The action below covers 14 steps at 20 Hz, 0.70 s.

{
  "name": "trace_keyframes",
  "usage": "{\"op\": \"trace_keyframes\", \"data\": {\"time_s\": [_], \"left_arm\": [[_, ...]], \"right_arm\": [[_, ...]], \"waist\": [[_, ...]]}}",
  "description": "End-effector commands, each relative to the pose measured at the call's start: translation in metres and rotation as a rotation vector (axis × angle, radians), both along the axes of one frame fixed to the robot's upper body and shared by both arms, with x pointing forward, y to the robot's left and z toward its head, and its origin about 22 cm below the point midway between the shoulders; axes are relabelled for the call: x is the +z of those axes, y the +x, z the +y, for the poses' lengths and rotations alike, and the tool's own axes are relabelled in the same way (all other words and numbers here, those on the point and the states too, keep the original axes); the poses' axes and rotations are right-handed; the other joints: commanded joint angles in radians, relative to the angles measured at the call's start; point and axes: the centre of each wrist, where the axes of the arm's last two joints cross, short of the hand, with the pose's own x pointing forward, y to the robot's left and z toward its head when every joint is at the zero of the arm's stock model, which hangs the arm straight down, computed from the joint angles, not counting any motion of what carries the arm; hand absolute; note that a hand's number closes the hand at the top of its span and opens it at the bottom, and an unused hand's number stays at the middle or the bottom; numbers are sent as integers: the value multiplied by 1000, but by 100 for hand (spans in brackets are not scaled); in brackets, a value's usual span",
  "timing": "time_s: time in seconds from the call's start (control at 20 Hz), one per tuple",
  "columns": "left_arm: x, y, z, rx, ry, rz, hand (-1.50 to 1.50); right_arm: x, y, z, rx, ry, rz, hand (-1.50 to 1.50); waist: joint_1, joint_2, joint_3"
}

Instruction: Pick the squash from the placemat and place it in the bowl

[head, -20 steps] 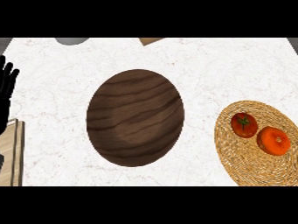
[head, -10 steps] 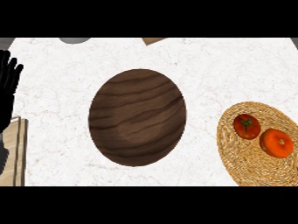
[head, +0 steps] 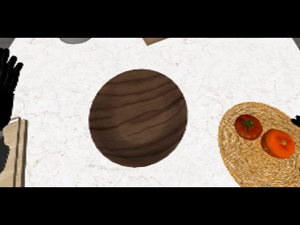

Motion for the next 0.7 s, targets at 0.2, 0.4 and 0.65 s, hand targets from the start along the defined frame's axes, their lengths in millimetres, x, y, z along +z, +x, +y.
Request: {"op": "trace_keyframes", "data": {"time_s": [0.2, 0.4, 0.65], "left_arm": [[18, 7, -11, -14, -17, -5, 0], [-4, -1, -1, -1, -6, -1, 0], [9, -6, -7, -13, -7, -9, 0]], "right_arm": [[-38, 7, -19, 18, 20, -23, -150], [-40, 8, -4, 57, 26, -21, -150], [-59, 32, -14, 64, 6, -14, -150]], "waist": [[-4, -1, 0], [-4, -1, 0], [2, -1, 0]]}}
